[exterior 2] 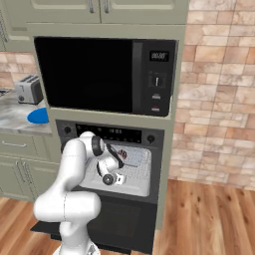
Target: Take the baked cake out of the oven and place it on the plate for cooling. Then close the oven door.
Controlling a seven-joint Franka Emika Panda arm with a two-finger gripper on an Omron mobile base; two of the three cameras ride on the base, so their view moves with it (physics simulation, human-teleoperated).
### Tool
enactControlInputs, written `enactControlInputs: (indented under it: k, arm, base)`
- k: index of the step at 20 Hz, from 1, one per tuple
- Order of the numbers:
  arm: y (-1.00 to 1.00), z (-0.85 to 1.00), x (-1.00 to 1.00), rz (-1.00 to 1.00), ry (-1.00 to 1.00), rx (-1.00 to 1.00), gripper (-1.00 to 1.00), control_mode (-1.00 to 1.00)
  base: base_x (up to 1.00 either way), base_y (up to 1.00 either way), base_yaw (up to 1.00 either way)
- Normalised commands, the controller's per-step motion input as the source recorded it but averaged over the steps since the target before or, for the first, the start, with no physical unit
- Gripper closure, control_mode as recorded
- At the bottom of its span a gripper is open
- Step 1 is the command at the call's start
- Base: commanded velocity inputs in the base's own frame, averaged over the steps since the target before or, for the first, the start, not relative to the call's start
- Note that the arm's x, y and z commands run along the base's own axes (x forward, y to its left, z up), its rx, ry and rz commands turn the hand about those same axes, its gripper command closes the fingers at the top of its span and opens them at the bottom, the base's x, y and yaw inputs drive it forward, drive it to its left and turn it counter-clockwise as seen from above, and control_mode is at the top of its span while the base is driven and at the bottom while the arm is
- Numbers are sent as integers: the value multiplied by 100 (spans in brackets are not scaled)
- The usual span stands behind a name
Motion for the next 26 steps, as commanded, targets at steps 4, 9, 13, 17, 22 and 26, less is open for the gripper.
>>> enactControlInputs:
  k: [4,9,13,17,22,26]
  arm:
    - [0,0,47,0,0,-8,-100,-100]
    - [0,0,35,0,0,-5,-100,-100]
    - [0,0,40,0,0,-6,-100,-100]
    - [0,1,43,0,0,-4,-100,-100]
    - [0,19,22,0,0,0,-100,-100]
    - [0,37,0,0,0,0,-100,-100]
  base:
    - [0,0,0]
    - [0,0,0]
    - [0,0,0]
    - [0,0,0]
    - [0,0,0]
    - [0,0,0]
